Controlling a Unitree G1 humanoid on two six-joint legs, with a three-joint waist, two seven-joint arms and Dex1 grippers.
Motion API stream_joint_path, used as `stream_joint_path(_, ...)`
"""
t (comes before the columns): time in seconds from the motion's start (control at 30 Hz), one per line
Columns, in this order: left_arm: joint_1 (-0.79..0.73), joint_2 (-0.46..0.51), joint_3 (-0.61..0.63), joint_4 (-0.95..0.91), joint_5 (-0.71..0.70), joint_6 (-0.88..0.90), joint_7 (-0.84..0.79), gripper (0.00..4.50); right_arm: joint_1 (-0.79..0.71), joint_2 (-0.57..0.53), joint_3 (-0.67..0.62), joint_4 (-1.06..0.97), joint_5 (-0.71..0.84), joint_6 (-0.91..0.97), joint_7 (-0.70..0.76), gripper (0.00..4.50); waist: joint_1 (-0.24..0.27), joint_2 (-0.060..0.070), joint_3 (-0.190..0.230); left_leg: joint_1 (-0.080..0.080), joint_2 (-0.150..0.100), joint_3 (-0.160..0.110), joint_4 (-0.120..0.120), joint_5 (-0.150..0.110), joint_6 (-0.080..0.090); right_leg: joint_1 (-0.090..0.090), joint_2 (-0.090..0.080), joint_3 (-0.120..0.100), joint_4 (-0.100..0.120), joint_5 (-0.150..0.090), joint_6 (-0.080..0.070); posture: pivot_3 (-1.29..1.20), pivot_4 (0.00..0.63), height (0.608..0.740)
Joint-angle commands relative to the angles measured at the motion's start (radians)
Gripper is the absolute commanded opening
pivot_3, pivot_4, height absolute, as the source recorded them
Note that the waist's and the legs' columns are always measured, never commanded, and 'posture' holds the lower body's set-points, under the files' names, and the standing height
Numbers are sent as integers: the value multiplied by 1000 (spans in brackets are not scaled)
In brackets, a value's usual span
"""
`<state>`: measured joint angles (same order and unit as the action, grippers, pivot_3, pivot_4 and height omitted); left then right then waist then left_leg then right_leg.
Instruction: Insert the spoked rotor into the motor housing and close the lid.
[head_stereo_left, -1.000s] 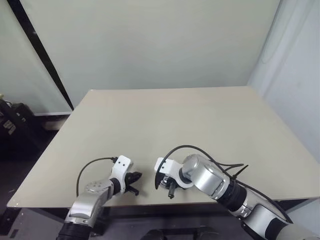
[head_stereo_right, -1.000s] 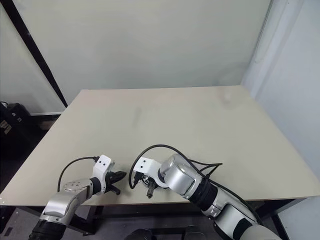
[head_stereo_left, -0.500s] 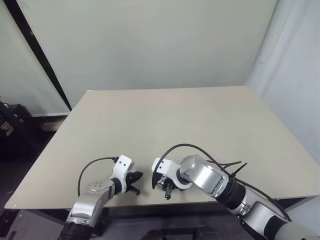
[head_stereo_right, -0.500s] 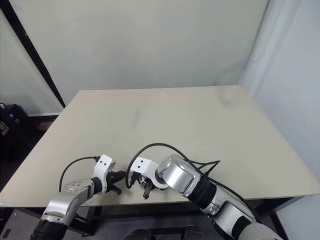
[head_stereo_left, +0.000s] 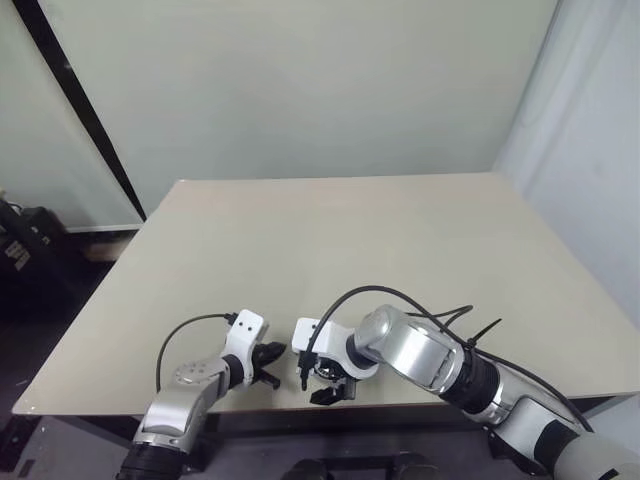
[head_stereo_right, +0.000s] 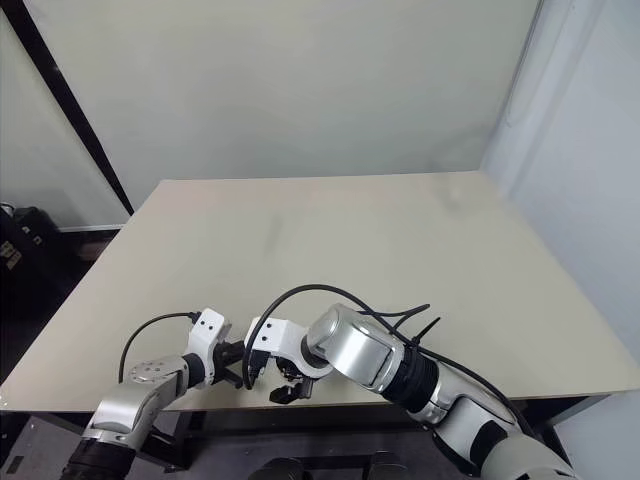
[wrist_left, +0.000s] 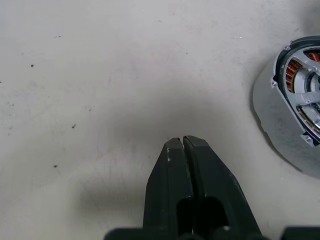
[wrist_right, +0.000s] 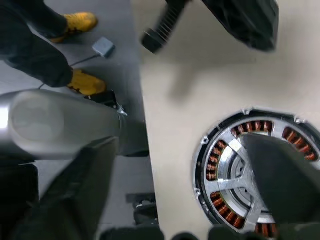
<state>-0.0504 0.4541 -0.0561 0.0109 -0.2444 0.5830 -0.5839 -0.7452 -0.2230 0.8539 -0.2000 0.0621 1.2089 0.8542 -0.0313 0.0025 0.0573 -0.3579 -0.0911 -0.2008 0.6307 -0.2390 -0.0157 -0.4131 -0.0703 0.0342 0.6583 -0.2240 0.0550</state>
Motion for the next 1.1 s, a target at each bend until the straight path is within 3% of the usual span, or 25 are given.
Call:
stream_joint_path(0.03, -21, 1, 4, -15, 5, -17, -7, 0, -44, -8, -71, -86, 35, 8, -12, 4474, 0, 0, 0, 0, 0, 0, 0, 0, 0, 0, 0, 0, 0, 0, 0, 0, 0, 740)
stream_joint_path(0.37, -14, -1, 6, -24, -2, -26, -18, 0, -41, -74, -360, -123, 17, -48, -184, 4474, 5, 0, 0, 0, 0, 0, 0, 0, 0, 0, 0, 0, 0, 0, 0, 0, 0, 740)
stream_joint_path(0.47, -9, -1, 10, -29, -5, -35, -23, 0, -42, -206, -421, -75, -31, -142, -210, 4474, 9, 0, 0, -1, -1, 1, 0, 0, 0, 0, -1, 0, -1, 0, 0, 0, 0, 740)
stream_joint_path(0.63, -6, 3, 11, -31, -5, -44, -34, 0, 19, -430, -359, -14, -149, -322, -203, 4474, 10, 0, 0, -2, 0, 5, 0, 0, 1, 1, -1, 0, -2, 0, 0, 0, 0, 740)
stream_joint_path(0.73, -9, 7, 11, -30, -4, -45, -39, 0, 71, -503, -316, 21, -199, -411, -180, 4474, 9, -1, 0, -2, 0, 6, 0, 0, 1, 1, -1, 0, -3, 0, 0, 0, 0, 740)
stream_joint_path(0.9, -17, 12, 12, -29, -2, -44, -47, 0, 168, -484, -317, 55, -194, -459, -153, 4474, 2, -1, 0, -1, 4, 11, 0, -1, 2, 1, -1, 2, -3, 0, 0, 0, 0, 740)
stream_joint_path(1.1, -16, 26, 17, -35, -3, -41, -55, 0, 252, -317, -390, -9, -86, -401, -156, 4474, 5, -1, 0, -1, 7, 10, 2, -1, 2, 2, 0, 3, -3, 0, 0, 0, 0, 740)
